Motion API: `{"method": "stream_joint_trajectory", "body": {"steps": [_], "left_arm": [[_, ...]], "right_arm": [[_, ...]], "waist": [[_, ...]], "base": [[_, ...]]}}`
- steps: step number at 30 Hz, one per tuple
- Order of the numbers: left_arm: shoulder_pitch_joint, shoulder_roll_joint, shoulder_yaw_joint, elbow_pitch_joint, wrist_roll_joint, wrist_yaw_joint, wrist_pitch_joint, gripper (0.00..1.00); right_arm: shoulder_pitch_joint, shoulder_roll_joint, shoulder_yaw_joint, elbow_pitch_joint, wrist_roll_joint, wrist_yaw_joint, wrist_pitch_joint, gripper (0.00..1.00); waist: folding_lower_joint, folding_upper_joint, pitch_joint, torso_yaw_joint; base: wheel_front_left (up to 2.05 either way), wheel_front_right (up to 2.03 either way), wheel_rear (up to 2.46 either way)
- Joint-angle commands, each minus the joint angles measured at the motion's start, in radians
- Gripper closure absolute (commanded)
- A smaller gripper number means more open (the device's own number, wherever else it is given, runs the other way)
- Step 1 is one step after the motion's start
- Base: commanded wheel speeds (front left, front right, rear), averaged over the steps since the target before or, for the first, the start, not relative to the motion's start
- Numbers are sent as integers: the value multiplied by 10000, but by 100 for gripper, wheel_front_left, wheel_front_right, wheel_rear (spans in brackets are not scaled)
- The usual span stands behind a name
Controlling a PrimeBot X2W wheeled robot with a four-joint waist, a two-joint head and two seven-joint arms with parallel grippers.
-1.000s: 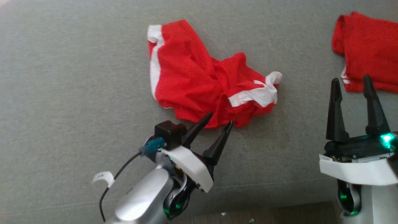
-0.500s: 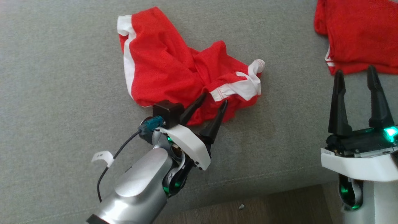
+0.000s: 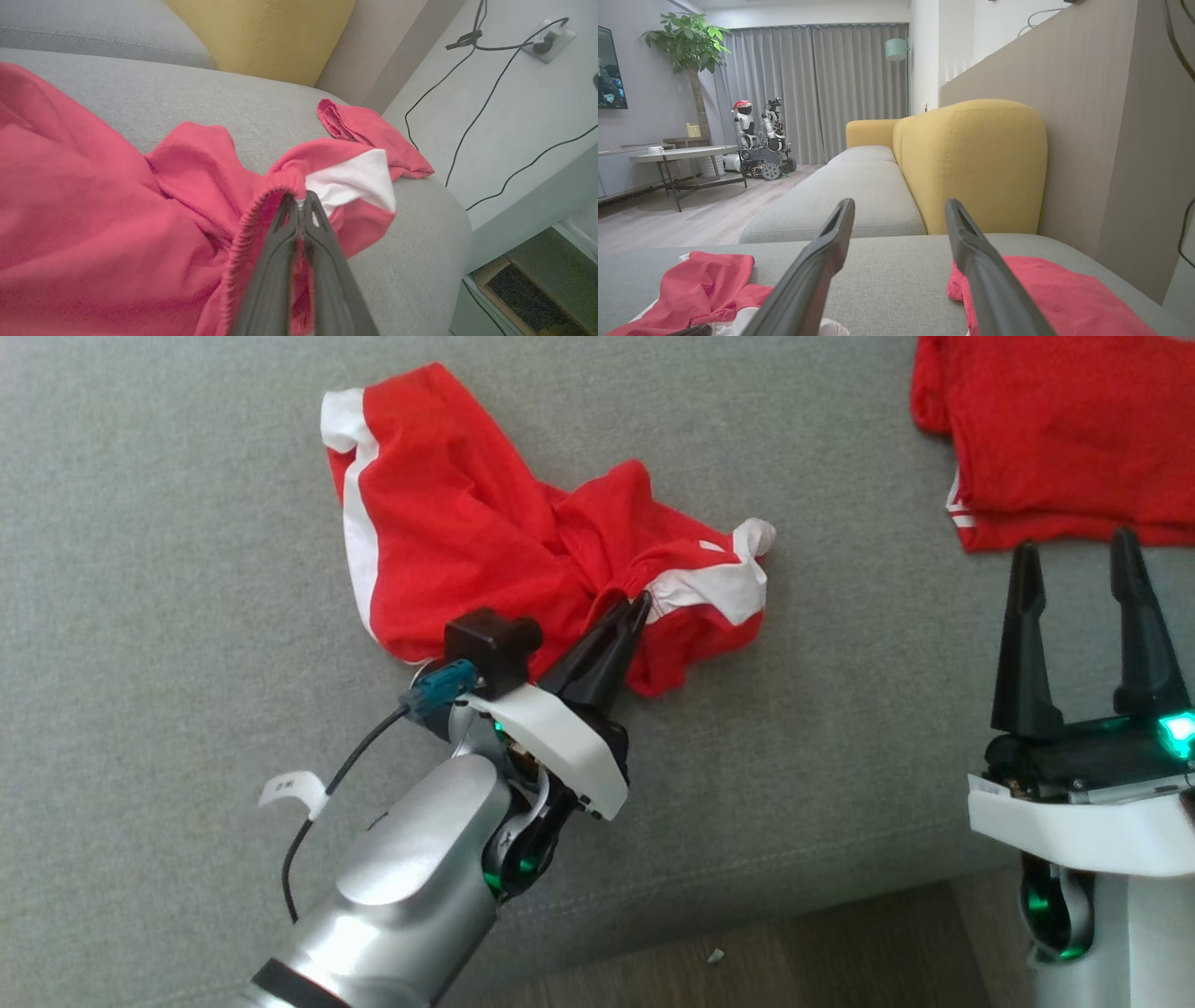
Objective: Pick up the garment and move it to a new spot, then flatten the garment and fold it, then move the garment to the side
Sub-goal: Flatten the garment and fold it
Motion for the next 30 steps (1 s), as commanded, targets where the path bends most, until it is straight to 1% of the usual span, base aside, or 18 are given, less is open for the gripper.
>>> {"method": "stream_joint_trajectory", "body": {"steps": [1, 3, 4, 6, 10, 13, 16, 19, 22, 25, 28, 30], "left_arm": [[-253, 58, 321, -349, 34, -132, -113, 100], [-247, 68, 387, -426, -117, -253, -97, 100], [-431, 80, 378, -528, -257, -412, 88, 100], [-635, 95, 343, -595, -289, -495, 260, 100], [-1912, 128, 316, -1077, -635, -814, 1138, 100], [-2996, 230, 398, -1606, -1104, -939, 1954, 100], [-3854, 491, 512, -2229, -1503, -982, 2685, 100], [-4121, 1038, 602, -2862, -1650, -984, 3212, 100], [-3487, 1781, 704, -3429, -1773, -684, 3581, 100], [-2167, 2646, 733, -3872, -1814, -246, 3602, 100], [-833, 3457, 935, -3893, -1650, 206, 3007, 100], [-137, 3692, 1142, -3657, -1662, 406, 2435, 100]], "right_arm": [[-162, 11, 161, -314, 57, 44, -42, 0], [-140, 14, 90, -326, 85, 44, -42, 0], [-126, 16, 60, -329, 178, 44, -42, 0], [-129, 17, 70, -321, 229, 44, -42, 0], [-150, 18, 165, -262, 419, 44, -42, 0], [-89, 18, 125, -251, 545, 44, -42, 0], [-5, 19, 1, -319, 587, 44, -42, 0], [125, 19, -177, -390, 574, 44, -42, 0], [330, 19, -176, -421, 475, 44, -42, 0], [559, -57, 130, -241, 434, 44, -42, 0], [801, -371, 644, 490, 693, 44, -42, 0], [864, -572, 951, 1069, 924, 44, -42, 0]], "waist": [[0, 0, -112, -50], [0, 0, -239, -98], [0, 0, -381, -161], [0, 0, -456, -203], [0, 0, -866, -404], [0, 0, -1188, -476], [0, 0, -1407, -379], [0, 0, -1547, -115], [0, 0, -1522, 270], [0, 0, -1318, 677], [0, 0, -1013, 1064], [0, 0, -846, 1305]], "base": [[0, 0, 0], [0, 0, 0], [0, 0, 0], [0, 0, 0], [0, 0, 0], [0, 0, 0], [0, 0, 0], [0, 0, 0], [0, 0, 0], [0, 0, 0], [0, 0, 0], [0, 0, 0]]}}
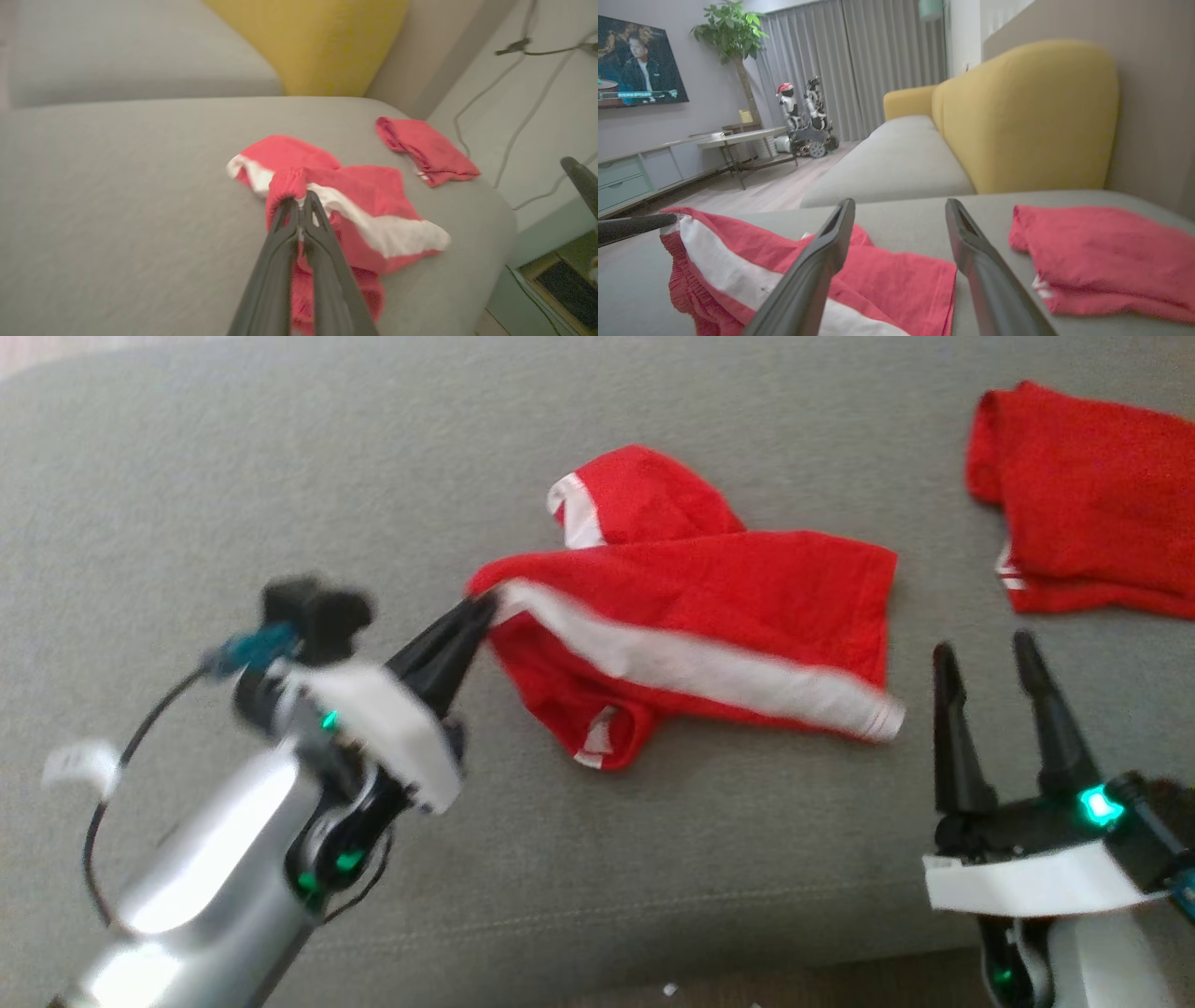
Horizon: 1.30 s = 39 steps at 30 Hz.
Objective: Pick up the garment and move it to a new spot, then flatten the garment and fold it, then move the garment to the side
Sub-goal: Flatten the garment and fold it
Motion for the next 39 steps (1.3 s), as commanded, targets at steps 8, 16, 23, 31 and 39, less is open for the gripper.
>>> {"method": "stream_joint_trajectory", "body": {"steps": [8, 16, 23, 31, 39], "left_arm": [[284, 350, 1228, 918, -174, 34, -1884, 100], [207, 250, 1356, 1486, -165, -119, -2298, 100], [81, 145, 1246, 1648, -98, -201, -2337, 100], [-66, 44, 1135, 1736, -57, -271, -2355, 100], [-8, 92, 1037, 1970, 44, -356, -2439, 100]], "right_arm": [[6, -486, 1537, 1839, 1503, 44, 19, 0], [-795, -718, 2494, 2945, 2196, 44, 82, 0], [-1293, -826, 3121, 4017, 2408, 44, 164, 0], [-1776, -892, 3548, 4945, 2743, 44, 137, 31], [-1801, -1321, 3367, 4491, 2482, 44, -9, 100]], "waist": [[0, 0, 763, 951], [0, 0, 964, 951], [0, 0, 966, 1014], [0, 0, 1034, 1164], [0, 0, 603, 1129]], "base": [[0, 0, 0], [0, 0, 0], [0, 0, 0], [0, 0, 0], [0, 0, 0]]}}
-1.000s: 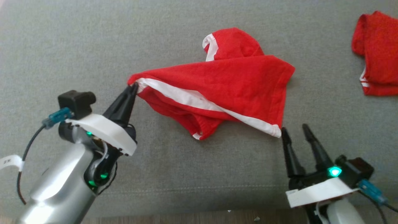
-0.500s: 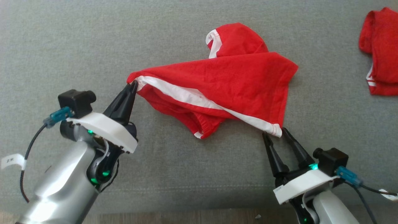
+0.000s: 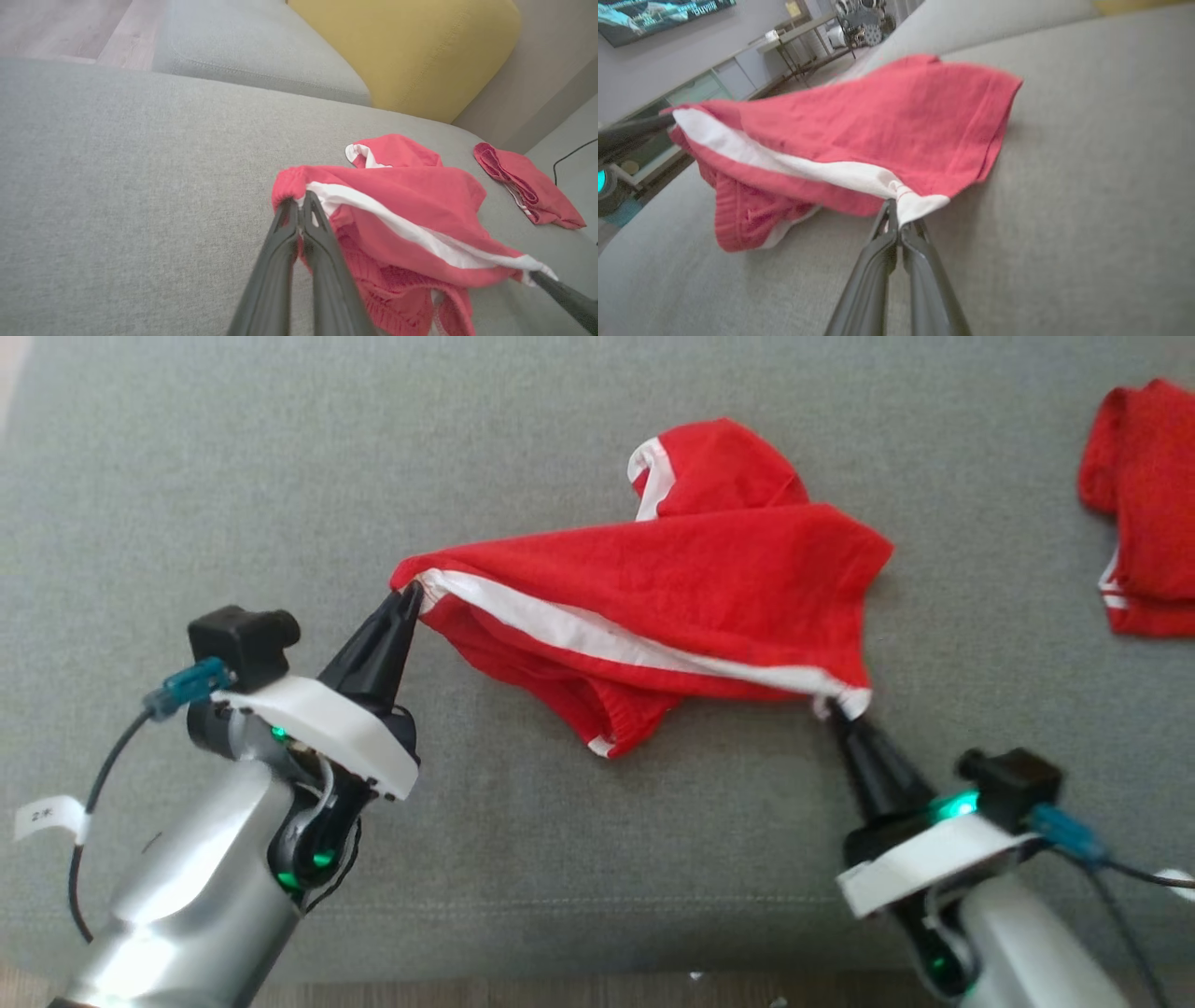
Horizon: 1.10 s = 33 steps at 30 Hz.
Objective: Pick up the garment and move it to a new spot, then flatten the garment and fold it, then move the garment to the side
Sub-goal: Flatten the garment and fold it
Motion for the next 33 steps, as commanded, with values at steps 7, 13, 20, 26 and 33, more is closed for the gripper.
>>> {"method": "stream_joint_trajectory", "body": {"steps": [7, 13, 20, 26, 33], "left_arm": [[-892, 641, 133, -701, 390, -294, 292, 100], [-2706, 1026, -107, -1502, 793, -681, 1304, 100], [-6100, 947, -256, -668, 1694, -958, 1398, 100], [-9065, 547, -489, 1131, 3229, -1002, -44, 100], [-10765, 145, 321, 681, 5021, -824, -507, 100]], "right_arm": [[491, -1238, -1085, -2681, -60, 44, 507, 100], [-681, -2213, -2332, -5008, 182, 44, 2444, 100], [-4255, -2722, -2233, -4768, 708, 44, 4099, 100], [-7738, -2661, -1773, -3092, 458, 44, 3341, 100], [-9865, -2650, -1676, -2184, -371, 44, 1581, 100]], "waist": [[-1, 0, -917, -322], [-1, 0, -1186, -627], [-1, 0, -309, -950], [-1, 0, 936, -1207], [-1, 0, 1879, -1334]], "base": [[0, 0, 0], [0, 0, 0], [0, 0, 0], [0, 0, 0], [0, 0, 0]]}}
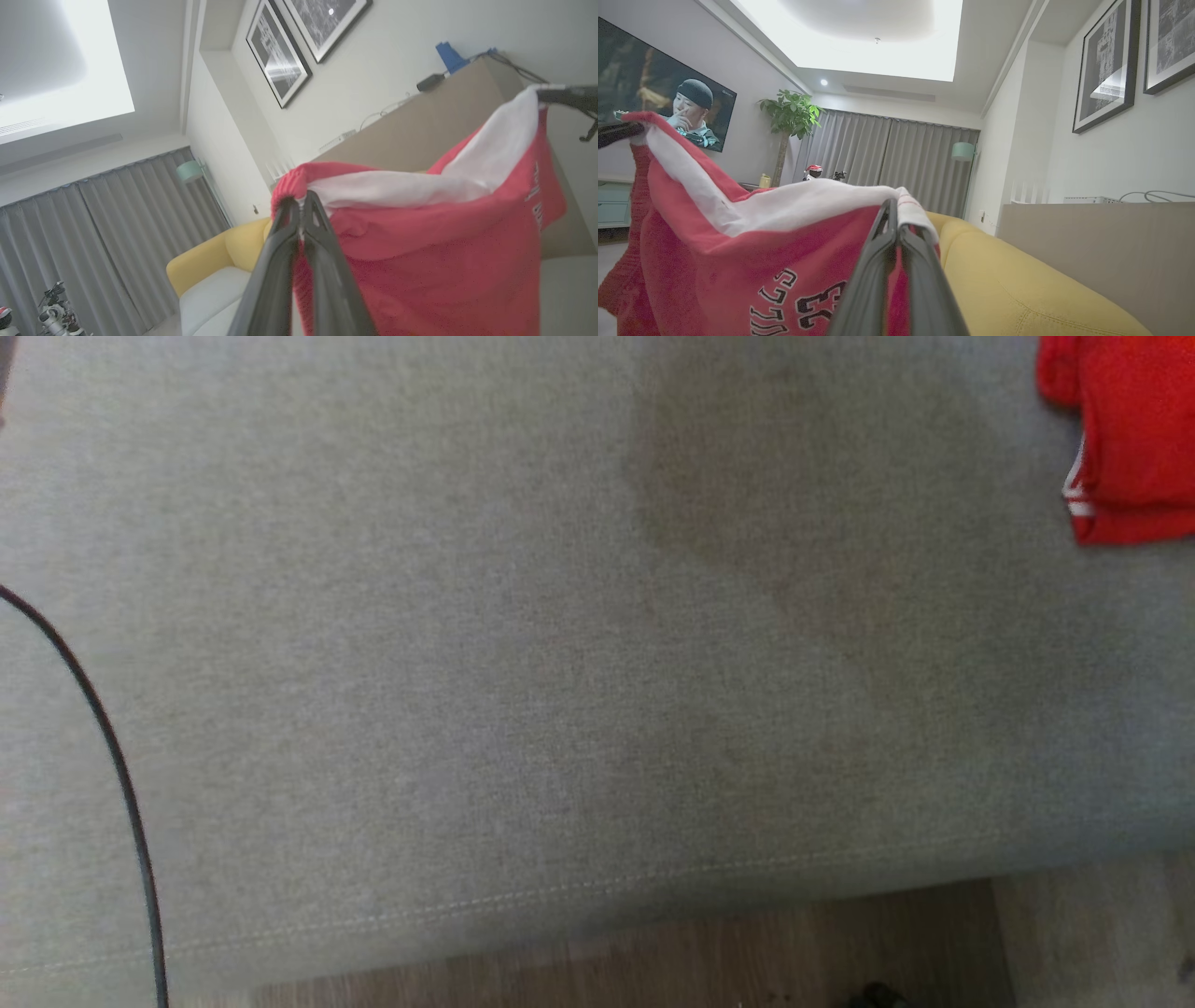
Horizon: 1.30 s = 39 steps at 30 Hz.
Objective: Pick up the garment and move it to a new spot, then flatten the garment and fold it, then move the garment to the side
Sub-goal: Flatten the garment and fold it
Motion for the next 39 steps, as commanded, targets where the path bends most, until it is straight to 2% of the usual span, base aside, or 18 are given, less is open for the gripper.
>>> {"method": "stream_joint_trajectory", "body": {"steps": [1, 6, 12, 18, 24, 29, 33, 35, 39], "left_arm": [[-58, 321, 514, -504, 107, 19, -36, 100], [2293, 615, 476, -1518, 105, -138, -39, 100], [6140, 1167, -551, -2186, -588, -159, -40, 100], [9245, 1319, -1316, -2771, -501, -161, -40, 100], [11714, 1347, -945, -3174, -388, -70, -41, 100], [13062, 1741, -478, -3922, -419, 129, -41, 100], [13667, 2088, -357, -4568, -568, 122, -41, 100], [13737, 2042, -310, -4778, -825, 96, -41, 100], [13450, 1800, -408, -4777, -1068, 21, -13, 100]], "right_arm": [[82, -36, 99, -228, -104, 44, -183, 100], [1628, 71, 641, -670, -73, 44, -462, 100], [5452, 171, 980, -1331, 416, 44, 165, 100], [9157, 484, 501, -1987, 1108, 44, 996, 100], [11776, 717, -372, -3063, 1387, 44, 1523, 100], [13539, 594, -1314, -4559, 1507, 44, 2263, 100], [14583, 497, -2129, -5946, 1454, 44, 3193, 100], [14703, 546, -2451, -6438, 1402, 44, 3600, 100], [14340, 558, -2480, -6587, 1468, 44, 4296, 100]], "waist": [[-2, 0, 326, -86], [-2, 0, 196, -49], [-2, 0, -316, 121], [-2, 0, -1091, 246], [-2, 0, -1985, 321], [-2, 0, -2389, 585], [-2, 0, -2463, 794], [-2, 0, -2431, 887], [-2, 0, -2335, 1007]], "base": [[0, 0, 0], [0, 0, 0], [0, 0, 0], [0, 0, 0], [0, 0, 0], [0, 0, 0], [0, 0, 0], [0, 0, 0], [0, 0, 0]]}}
